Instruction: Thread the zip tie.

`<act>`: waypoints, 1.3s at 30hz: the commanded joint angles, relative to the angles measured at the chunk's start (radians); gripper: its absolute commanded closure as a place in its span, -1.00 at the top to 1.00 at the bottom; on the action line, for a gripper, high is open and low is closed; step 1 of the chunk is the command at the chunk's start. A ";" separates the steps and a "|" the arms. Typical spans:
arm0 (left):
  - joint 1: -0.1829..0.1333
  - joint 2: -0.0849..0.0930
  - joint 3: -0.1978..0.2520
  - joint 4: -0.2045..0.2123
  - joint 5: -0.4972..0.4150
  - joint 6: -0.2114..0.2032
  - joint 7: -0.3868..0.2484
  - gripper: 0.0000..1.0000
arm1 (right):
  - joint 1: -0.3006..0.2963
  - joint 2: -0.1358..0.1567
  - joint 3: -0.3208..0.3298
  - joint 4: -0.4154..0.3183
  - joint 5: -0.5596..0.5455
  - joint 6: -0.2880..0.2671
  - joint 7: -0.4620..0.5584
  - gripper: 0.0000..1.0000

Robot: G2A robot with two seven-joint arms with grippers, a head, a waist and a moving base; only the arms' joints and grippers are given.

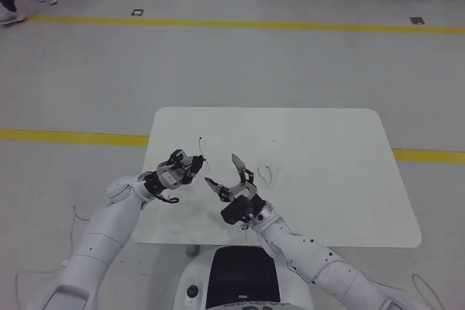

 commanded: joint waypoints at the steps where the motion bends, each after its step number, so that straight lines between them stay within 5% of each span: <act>1: 0.000 0.000 0.000 0.000 0.000 0.000 0.000 -1.00 | 0.002 -0.002 -0.002 0.004 0.000 0.000 0.000 -0.14; 23: 0.000 0.000 0.000 0.000 0.000 0.000 0.000 -1.00 | 0.023 -0.026 -0.024 0.029 0.000 0.000 -0.005 -0.42; 39: 0.000 0.000 0.000 0.000 0.000 0.000 0.000 -1.00 | 0.038 -0.030 -0.043 0.031 0.000 0.000 -0.019 -0.42</act>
